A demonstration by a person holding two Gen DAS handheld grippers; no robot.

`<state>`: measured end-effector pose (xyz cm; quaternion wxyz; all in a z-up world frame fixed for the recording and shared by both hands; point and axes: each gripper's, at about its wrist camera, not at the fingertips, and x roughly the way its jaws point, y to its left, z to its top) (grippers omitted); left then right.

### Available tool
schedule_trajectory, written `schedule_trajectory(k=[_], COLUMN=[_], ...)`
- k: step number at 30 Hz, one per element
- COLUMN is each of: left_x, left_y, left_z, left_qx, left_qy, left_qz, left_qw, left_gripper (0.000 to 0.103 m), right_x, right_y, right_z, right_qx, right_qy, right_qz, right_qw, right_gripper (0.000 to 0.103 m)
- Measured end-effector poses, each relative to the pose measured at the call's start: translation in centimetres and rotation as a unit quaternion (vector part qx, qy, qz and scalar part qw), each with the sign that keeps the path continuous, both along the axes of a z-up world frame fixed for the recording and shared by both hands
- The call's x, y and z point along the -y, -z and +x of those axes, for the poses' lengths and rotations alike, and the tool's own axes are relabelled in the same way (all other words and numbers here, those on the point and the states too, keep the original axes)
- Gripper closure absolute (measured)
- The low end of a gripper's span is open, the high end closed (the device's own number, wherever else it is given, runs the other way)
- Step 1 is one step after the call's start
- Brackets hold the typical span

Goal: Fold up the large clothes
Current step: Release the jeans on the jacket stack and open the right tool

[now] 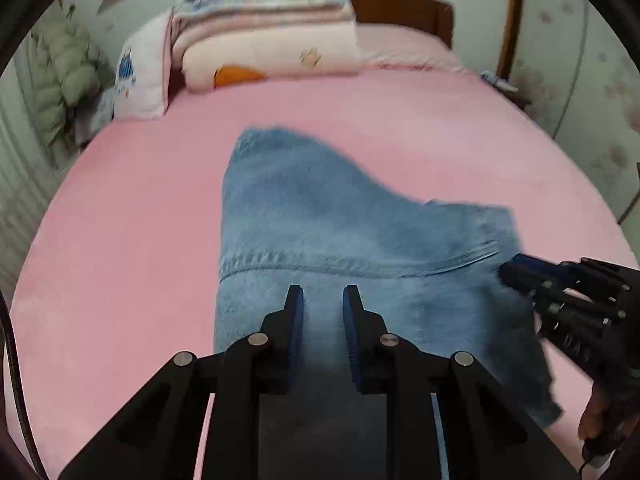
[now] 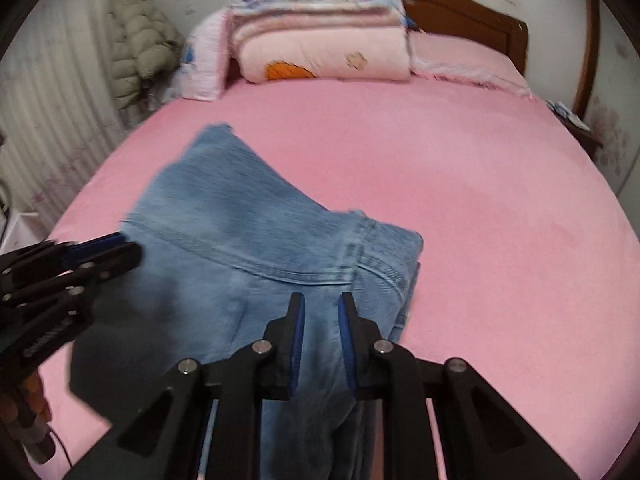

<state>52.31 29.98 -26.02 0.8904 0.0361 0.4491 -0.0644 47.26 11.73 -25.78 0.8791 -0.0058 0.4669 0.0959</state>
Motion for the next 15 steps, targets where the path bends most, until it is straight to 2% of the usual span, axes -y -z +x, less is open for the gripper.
schedule_trajectory(k=[1, 3, 7, 11, 15], left_x=[-0.2, -0.3, -0.3, -1.1, -1.2], left_y=[0.5, 1.3, 2.1, 2.9, 2.5], left_z=[0.2, 0.2, 0.2, 0.5, 0.5], left_qx=[-0.002, -0.002, -0.003, -0.009, -0.012], left_qy=[-0.001, 0.010, 0.021, 0.014, 0.017], left_qz=[0.000, 0.005, 0.008, -0.015, -0.024], left_qw=[1.0000, 0.9999, 0.9998, 0.9998, 0.9995], left_gripper=[0.085, 0.086, 0.090, 0.094, 0.094], right_x=[0.2, 1.1, 2.2, 2.4, 2.0], right_y=[0.7, 2.6, 4.5, 6.0, 5.8], right_z=[0.2, 0.9, 0.9, 1.1, 0.8], right_qx=[-0.007, -0.028, -0.047, -0.060, -0.057], right_qy=[0.005, 0.016, 0.025, 0.034, 0.028], right_qz=[-0.002, -0.008, 0.006, 0.017, 0.005], right_qw=[1.000, 0.999, 0.999, 0.998, 0.998], right_gripper=[0.087, 0.100, 0.103, 0.103, 0.103])
